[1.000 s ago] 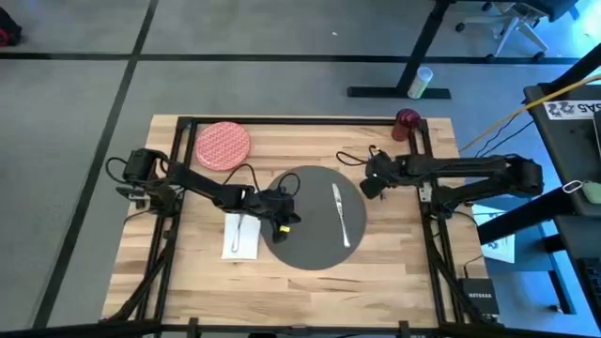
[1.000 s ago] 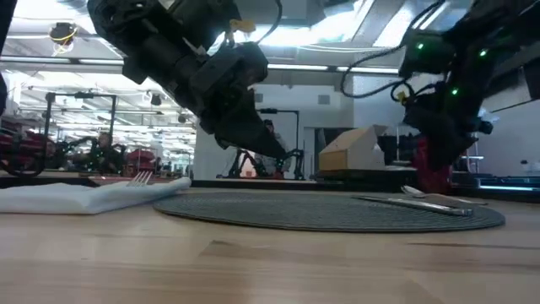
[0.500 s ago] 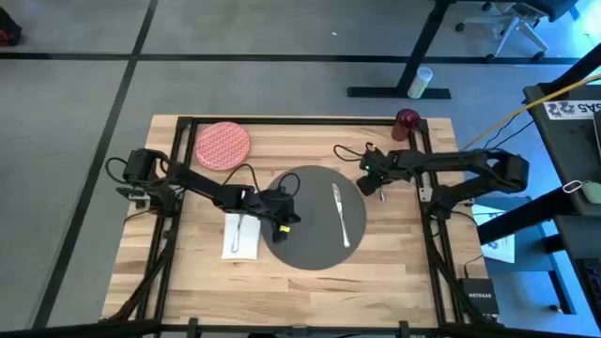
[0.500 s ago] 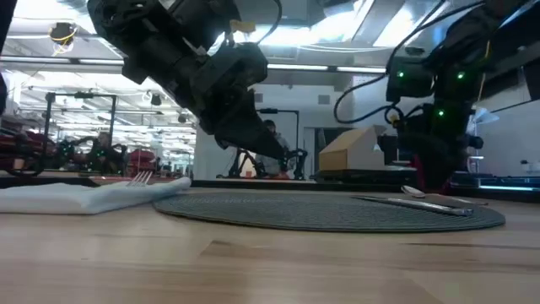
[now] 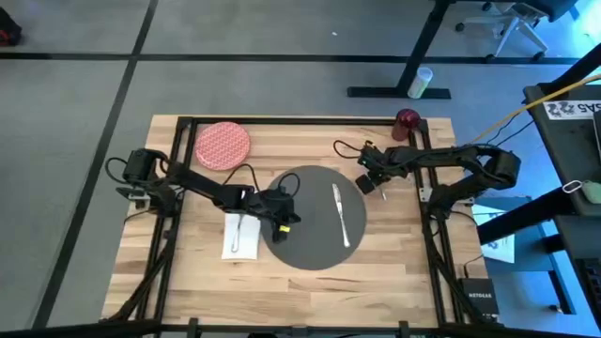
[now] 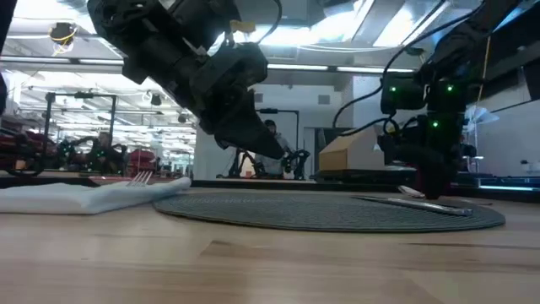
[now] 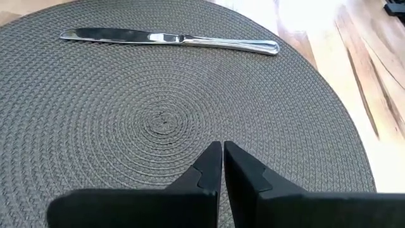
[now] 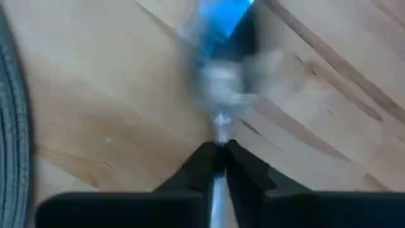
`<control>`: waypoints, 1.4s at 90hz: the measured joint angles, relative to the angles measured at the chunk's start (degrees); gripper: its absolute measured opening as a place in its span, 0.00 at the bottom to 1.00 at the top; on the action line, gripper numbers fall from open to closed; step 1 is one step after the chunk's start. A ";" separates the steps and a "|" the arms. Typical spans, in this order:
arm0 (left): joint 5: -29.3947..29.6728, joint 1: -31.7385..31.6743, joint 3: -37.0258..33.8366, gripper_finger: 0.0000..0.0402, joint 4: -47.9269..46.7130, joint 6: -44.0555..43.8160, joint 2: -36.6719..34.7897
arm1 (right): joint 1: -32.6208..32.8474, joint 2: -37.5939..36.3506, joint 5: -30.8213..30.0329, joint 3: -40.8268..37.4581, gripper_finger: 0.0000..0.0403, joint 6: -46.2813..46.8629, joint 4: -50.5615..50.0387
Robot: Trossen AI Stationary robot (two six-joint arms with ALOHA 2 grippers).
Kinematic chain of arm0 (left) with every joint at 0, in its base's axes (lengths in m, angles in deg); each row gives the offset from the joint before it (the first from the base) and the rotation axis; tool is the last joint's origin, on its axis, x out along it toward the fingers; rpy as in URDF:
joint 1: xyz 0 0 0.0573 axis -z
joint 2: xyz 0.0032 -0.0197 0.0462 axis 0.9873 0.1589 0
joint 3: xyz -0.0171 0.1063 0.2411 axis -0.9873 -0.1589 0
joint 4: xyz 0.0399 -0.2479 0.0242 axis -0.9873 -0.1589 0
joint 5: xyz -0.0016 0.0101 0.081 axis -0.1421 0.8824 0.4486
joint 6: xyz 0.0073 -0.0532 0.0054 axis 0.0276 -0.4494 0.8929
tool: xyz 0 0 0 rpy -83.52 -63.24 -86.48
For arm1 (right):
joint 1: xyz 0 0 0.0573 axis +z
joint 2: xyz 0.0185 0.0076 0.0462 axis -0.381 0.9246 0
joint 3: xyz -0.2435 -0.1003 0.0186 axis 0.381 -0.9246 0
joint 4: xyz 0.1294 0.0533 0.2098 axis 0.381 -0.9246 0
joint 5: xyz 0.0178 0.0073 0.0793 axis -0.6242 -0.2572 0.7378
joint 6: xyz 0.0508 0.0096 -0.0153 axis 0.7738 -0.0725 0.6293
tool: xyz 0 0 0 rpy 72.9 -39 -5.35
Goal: Set table place
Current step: Put the silver spoon on the gray placemat to the left of the silver table knife
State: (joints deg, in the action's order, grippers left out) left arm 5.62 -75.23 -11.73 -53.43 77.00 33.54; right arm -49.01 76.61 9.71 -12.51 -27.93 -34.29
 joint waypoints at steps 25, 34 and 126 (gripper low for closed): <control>0.00 0.00 0.00 0.00 -0.09 0.00 0.00 | 1.15 -6.30 7.30 -0.09 0.01 2.70 -3.42; 0.00 0.00 0.00 0.00 -0.05 0.02 0.00 | 2.99 -9.55 8.65 -0.09 0.00 6.20 -3.62; 0.04 -0.46 -0.02 0.00 -2.76 1.73 0.00 | 30.54 -2.44 0.98 4.42 0.00 47.10 5.57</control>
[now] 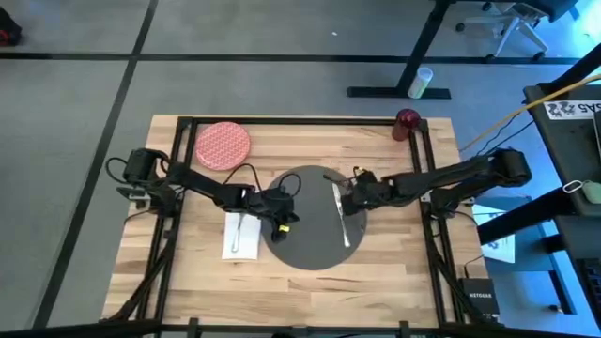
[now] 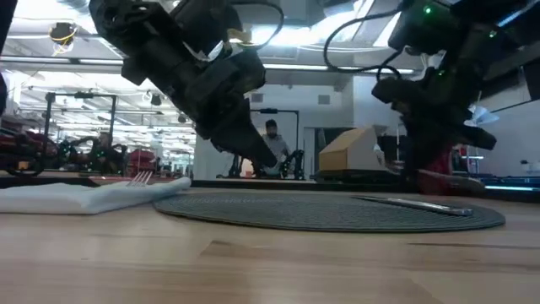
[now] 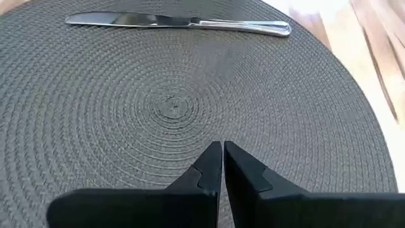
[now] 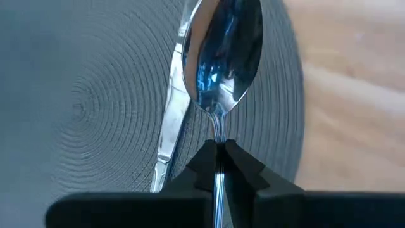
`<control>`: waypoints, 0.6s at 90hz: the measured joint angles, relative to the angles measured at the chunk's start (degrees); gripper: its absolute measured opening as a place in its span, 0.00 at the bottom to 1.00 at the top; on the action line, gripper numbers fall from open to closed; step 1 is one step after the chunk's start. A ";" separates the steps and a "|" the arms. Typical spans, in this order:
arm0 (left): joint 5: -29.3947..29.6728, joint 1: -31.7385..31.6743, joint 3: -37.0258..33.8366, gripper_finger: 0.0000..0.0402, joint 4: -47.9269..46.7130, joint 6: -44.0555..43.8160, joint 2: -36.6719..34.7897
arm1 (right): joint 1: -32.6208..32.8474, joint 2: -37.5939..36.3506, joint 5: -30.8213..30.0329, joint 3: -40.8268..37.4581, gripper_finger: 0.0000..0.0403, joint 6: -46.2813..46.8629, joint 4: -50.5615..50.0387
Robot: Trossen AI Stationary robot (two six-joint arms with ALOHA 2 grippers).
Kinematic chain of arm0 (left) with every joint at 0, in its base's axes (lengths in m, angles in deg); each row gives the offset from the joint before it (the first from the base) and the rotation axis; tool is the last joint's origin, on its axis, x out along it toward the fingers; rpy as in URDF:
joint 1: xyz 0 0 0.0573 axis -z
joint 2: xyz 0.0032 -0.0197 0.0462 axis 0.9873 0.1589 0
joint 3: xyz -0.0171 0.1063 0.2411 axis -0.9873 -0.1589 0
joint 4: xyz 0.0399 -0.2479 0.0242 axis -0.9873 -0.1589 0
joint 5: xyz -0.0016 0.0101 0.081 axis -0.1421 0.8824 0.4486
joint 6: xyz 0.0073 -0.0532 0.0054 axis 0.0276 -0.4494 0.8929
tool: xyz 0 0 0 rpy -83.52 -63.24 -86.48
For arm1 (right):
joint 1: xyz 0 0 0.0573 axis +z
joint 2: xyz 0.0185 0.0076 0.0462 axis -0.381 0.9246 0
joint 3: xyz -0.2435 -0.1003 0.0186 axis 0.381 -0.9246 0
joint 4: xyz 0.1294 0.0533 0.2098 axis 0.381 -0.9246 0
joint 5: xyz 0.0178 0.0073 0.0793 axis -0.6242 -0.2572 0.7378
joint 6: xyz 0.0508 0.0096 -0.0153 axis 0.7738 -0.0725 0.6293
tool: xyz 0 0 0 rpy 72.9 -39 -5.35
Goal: Set table place
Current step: Put the silver spoon on the gray placemat to the left of the silver table knife
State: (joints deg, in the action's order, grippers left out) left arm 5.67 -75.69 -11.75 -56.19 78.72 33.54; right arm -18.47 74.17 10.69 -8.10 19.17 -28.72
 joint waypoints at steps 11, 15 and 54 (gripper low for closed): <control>-0.02 0.02 0.00 0.00 -0.04 0.00 0.00 | -0.15 3.23 1.62 2.06 0.00 1.25 -1.62; -0.02 0.02 0.00 0.00 -0.16 0.00 0.00 | -0.15 4.31 1.88 2.60 0.00 1.66 -1.94; -0.02 0.09 0.00 0.00 -1.50 0.02 0.00 | -0.17 9.92 4.36 3.62 0.00 4.28 -1.09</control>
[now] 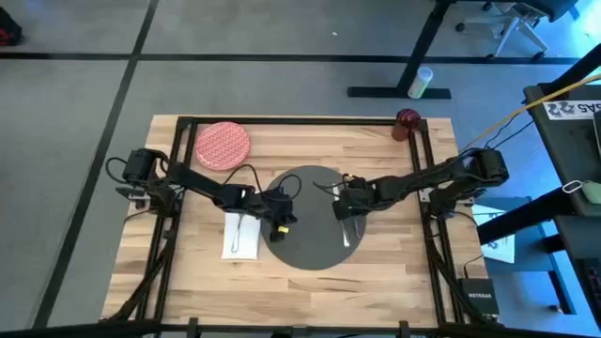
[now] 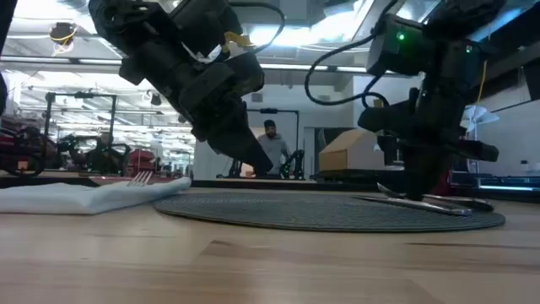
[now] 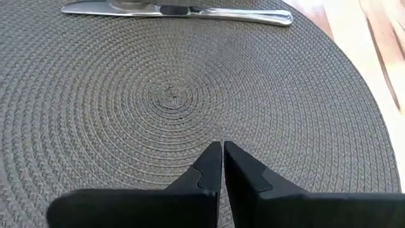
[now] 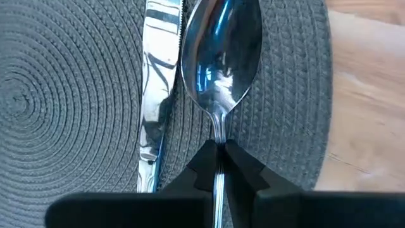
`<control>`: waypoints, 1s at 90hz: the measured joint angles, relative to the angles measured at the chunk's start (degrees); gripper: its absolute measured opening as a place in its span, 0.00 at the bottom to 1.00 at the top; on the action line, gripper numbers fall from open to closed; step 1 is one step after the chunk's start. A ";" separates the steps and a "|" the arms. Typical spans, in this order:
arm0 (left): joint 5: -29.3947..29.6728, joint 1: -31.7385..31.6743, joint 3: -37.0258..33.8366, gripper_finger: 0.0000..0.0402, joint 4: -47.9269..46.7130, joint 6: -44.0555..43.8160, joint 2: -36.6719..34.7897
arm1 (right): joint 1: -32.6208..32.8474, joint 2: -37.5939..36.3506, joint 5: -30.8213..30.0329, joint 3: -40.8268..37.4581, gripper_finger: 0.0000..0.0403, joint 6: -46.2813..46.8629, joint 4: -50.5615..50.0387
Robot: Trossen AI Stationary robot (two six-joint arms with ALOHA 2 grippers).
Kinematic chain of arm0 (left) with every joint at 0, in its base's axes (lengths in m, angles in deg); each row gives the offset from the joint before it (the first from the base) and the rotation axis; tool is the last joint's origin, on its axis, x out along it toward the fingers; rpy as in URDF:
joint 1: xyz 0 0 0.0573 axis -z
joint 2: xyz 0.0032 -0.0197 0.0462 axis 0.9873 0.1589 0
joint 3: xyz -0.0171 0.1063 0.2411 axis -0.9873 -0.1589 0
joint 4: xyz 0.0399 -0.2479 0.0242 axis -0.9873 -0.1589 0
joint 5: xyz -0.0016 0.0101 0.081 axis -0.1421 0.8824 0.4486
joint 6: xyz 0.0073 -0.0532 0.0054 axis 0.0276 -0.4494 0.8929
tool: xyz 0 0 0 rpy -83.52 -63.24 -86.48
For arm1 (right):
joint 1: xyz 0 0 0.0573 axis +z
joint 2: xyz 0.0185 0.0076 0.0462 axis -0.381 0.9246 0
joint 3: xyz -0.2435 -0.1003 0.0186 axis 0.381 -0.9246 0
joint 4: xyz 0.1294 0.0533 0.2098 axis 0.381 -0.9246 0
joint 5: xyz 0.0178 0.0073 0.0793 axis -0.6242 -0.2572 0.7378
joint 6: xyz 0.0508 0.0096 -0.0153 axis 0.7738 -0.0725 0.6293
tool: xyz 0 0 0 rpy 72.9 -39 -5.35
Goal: Set table place
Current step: Put the silver spoon on the gray placemat to the left of the silver table knife
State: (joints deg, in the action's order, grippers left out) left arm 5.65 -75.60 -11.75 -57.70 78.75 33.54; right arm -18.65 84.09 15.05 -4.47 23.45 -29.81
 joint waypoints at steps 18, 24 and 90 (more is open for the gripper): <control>0.00 0.00 0.00 0.00 0.04 0.03 0.00 | -0.01 0.00 -2.13 -0.02 0.06 1.41 0.00; 0.00 0.00 0.02 0.00 -0.02 0.28 0.00 | -0.02 0.00 -2.87 -0.02 0.09 1.70 0.12; -0.02 0.11 0.00 0.00 -1.93 1.01 0.00 | 0.00 -0.26 -9.23 11.56 0.15 -8.82 -16.12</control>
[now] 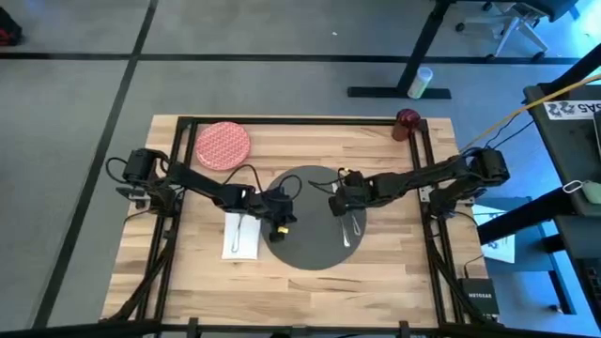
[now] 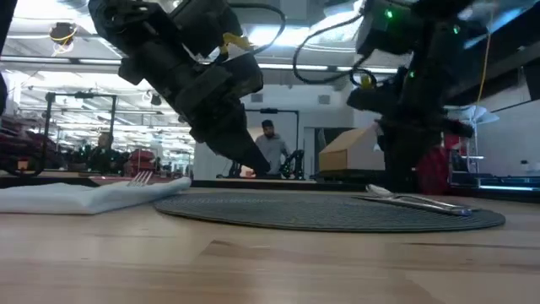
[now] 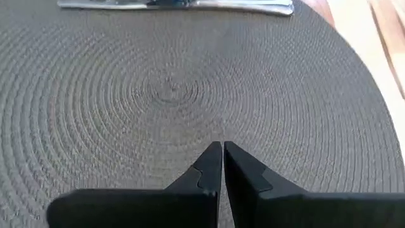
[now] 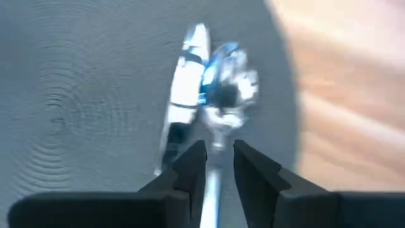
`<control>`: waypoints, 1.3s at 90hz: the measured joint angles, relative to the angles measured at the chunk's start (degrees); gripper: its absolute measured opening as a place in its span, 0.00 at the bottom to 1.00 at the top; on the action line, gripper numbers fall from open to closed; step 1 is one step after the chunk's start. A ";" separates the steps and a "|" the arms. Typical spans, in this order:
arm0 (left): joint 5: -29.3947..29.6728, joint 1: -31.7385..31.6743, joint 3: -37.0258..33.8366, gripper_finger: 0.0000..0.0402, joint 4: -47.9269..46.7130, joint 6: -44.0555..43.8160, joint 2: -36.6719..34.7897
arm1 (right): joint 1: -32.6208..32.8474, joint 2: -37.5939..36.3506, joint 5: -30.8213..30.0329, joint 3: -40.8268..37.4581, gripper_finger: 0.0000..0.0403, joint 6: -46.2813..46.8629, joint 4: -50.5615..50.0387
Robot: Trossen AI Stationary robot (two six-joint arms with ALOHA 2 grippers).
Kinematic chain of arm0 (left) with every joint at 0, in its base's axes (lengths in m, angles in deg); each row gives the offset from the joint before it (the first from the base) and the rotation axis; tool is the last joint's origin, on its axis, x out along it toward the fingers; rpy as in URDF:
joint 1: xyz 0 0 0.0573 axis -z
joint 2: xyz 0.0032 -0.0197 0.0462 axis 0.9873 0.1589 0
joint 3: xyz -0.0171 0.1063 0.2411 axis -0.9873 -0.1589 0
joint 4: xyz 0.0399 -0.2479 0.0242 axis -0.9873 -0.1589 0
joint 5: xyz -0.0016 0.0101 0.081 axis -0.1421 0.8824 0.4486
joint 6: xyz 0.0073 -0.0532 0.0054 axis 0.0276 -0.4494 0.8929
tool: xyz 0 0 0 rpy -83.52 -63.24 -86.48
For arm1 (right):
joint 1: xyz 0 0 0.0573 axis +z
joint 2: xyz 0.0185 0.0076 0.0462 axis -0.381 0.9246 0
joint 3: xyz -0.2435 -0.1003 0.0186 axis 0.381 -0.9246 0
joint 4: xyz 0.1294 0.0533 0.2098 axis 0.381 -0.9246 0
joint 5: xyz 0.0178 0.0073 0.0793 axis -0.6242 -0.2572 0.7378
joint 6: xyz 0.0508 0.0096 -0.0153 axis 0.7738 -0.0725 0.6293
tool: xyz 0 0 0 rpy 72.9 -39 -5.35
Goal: Set table place
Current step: Put the silver spoon on the gray placemat to the left of the silver table knife, then move the red glass to the top right of the gray placemat
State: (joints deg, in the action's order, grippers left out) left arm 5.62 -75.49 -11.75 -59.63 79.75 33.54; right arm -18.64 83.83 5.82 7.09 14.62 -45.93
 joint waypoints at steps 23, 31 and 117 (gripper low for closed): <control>0.02 -0.13 0.01 0.00 -1.55 0.23 0.00 | -1.26 -0.37 -4.01 12.37 0.11 -7.91 -37.20; -0.04 -0.72 0.00 0.00 -2.54 0.22 0.00 | -5.17 -2.47 -5.54 12.73 0.09 -13.76 -44.00; -0.48 -3.05 0.66 0.00 -5.16 -1.75 -2.83 | -50.09 -14.62 -10.52 11.31 0.00 -73.15 -22.38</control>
State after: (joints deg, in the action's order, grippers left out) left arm 5.14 -78.54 -11.09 -64.80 78.00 30.71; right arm -68.73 69.21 -4.70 18.39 -58.53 -68.32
